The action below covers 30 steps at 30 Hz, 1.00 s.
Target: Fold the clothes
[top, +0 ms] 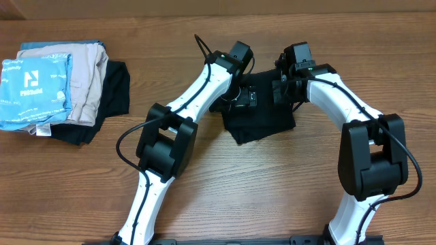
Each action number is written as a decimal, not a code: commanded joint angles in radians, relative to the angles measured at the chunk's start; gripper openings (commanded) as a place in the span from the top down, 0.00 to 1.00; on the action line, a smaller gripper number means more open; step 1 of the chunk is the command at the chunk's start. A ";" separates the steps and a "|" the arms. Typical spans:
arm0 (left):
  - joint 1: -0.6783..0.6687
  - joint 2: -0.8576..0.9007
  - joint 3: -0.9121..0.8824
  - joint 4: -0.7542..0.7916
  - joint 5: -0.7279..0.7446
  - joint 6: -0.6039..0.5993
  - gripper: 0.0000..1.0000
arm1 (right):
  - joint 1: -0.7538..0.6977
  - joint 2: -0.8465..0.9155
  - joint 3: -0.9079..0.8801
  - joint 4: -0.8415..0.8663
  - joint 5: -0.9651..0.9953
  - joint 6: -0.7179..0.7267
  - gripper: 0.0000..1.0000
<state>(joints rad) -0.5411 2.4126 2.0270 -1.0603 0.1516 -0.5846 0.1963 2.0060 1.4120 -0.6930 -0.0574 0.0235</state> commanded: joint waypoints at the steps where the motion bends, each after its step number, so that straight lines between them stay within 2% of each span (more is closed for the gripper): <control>1: -0.011 0.003 -0.029 -0.006 -0.051 -0.051 0.03 | -0.001 0.014 -0.005 0.000 -0.027 0.003 0.96; 15: -0.016 0.003 -0.090 0.006 -0.139 -0.037 0.03 | -0.001 0.014 -0.005 -0.015 -0.026 0.003 0.96; 18: -0.024 0.004 -0.124 0.064 -0.105 -0.052 0.19 | -0.001 0.014 -0.005 -0.023 -0.026 0.003 0.96; 21: -0.038 0.004 -0.233 0.201 -0.034 -0.051 0.32 | -0.001 0.014 -0.005 -0.027 -0.026 0.003 0.96; 22: -0.040 0.004 -0.246 0.217 -0.024 -0.051 0.44 | -0.001 0.014 -0.005 -0.027 -0.026 0.003 0.96; 24: -0.042 0.004 -0.253 0.224 -0.029 -0.051 0.60 | -0.001 0.014 -0.005 -0.027 -0.026 0.003 0.96; 27: -0.042 0.004 -0.253 0.224 -0.041 -0.050 0.67 | -0.001 0.014 -0.005 -0.027 -0.026 0.003 0.96; 28: -0.042 0.004 -0.253 0.224 -0.057 -0.050 0.84 | -0.001 0.014 -0.005 -0.026 -0.026 0.003 0.96; 29: -0.042 0.004 -0.253 0.224 -0.074 -0.047 0.96 | -0.001 0.014 -0.005 -0.026 -0.026 0.003 0.96; 30: -0.042 0.004 -0.253 0.224 -0.085 -0.034 0.96 | -0.001 0.013 -0.003 -0.026 -0.026 0.003 0.96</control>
<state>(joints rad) -0.5697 2.3299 1.8339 -0.8165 0.1204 -0.6315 0.1963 2.0060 1.4120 -0.7189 -0.0788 0.0235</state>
